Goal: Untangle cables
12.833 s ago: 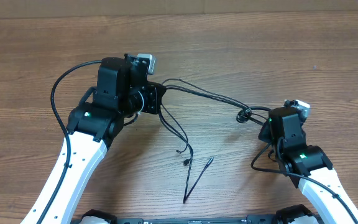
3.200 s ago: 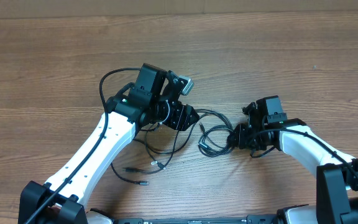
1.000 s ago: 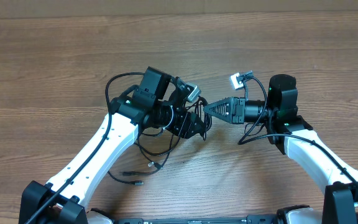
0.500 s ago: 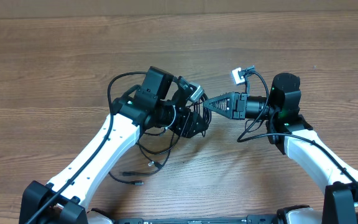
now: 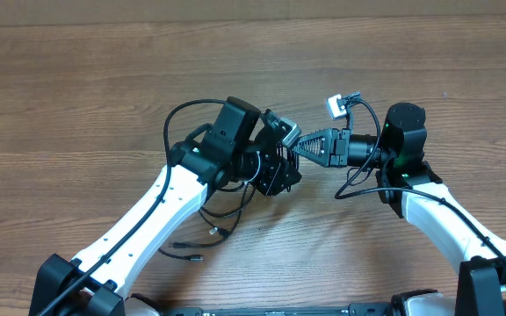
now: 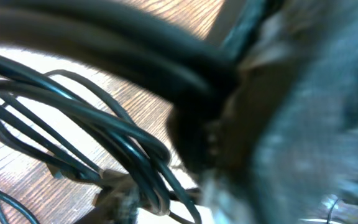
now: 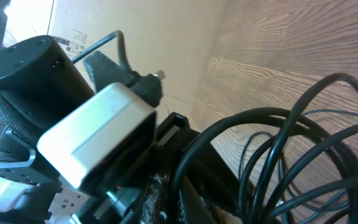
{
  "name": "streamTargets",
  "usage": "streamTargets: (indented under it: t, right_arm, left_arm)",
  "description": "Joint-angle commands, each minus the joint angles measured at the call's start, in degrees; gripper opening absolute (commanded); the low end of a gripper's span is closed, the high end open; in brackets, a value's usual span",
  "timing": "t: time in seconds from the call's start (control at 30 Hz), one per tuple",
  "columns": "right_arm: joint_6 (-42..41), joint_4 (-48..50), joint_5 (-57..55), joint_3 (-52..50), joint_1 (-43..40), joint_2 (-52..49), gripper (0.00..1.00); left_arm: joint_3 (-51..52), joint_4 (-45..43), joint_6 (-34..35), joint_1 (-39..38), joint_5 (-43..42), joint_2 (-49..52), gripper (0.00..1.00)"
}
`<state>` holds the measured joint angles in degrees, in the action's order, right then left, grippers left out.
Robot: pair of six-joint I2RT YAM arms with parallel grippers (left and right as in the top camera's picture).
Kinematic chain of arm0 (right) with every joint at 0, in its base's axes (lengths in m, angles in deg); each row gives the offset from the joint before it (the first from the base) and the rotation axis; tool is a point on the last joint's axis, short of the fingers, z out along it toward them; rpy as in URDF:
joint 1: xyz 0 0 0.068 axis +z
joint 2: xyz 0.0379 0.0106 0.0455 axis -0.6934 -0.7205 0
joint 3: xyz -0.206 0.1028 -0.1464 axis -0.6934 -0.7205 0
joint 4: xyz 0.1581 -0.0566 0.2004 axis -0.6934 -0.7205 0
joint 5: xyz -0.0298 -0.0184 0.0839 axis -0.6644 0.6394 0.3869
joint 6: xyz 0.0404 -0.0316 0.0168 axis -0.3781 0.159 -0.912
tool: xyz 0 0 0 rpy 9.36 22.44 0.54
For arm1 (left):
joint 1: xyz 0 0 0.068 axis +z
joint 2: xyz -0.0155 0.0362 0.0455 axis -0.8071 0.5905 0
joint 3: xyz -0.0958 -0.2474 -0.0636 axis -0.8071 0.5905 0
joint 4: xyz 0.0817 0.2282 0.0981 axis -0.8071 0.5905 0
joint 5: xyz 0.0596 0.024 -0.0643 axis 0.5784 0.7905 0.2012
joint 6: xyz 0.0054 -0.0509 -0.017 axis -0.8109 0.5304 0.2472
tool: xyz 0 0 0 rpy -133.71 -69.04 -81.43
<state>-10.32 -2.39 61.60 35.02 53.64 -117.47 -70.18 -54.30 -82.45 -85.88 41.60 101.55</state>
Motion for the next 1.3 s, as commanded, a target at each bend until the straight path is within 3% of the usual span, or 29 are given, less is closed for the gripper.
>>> streamTargets:
  t: [0.0, 0.1, 0.13, 0.4, 0.57, 0.7, 0.83, 0.93, 1.07, 1.27]
  right_arm:
    - [-1.36, 1.2, 1.25, 1.57, -0.11, 1.29, 0.04]
    - [-1.33, 1.16, 1.64, 1.57, -0.13, 1.29, 0.04]
    - [-1.31, 1.03, 1.66, 1.57, -0.13, 1.29, 0.04]
    - [0.61, -2.47, 1.62, 1.4, -0.13, 1.27, 0.04]
    - [10.36, -16.9, -1.86, 1.4, -0.13, 1.27, 0.04]
    - [19.63, -32.65, -15.85, 1.4, -0.17, 1.27, 0.04]
    - [21.29, -43.43, -36.68, 1.42, -0.17, 1.29, 0.04]
    - [21.29, -46.12, -46.18, 1.46, -0.17, 1.29, 0.04]
    - [21.27, -45.94, -48.19, 1.99, -0.22, 1.55, 0.04]
    - [21.92, -45.99, -42.34, 3.98, -0.28, 3.23, 0.25]
  left_arm:
    - [-0.35, 0.13, -0.63, -0.35, 4.31, 1.97, 0.27]
    - [-0.35, 0.66, -0.63, -0.24, 4.39, 2.29, 0.06]
    - [-0.37, 0.83, -0.63, -0.17, 4.39, 2.29, 0.04]
    - [-0.37, 1.79, -0.81, 0.09, 4.42, 2.27, 0.04]
    - [-0.37, 4.81, -2.03, 2.34, 4.44, 2.27, 0.04]
    - [-0.37, 7.61, -2.45, 5.35, 4.39, 2.21, 0.04]
    - [-0.37, 10.32, -4.92, 8.5, 4.35, 0.72, 0.04]
    - [-0.37, 11.91, -6.78, 9.9, 4.33, -1.27, 0.04]
    - [-0.37, 12.46, -7.3, 9.94, 4.33, -2.82, 0.04]
    - [-0.37, 12.44, -7.04, 9.92, 3.69, -3.1, 0.04]
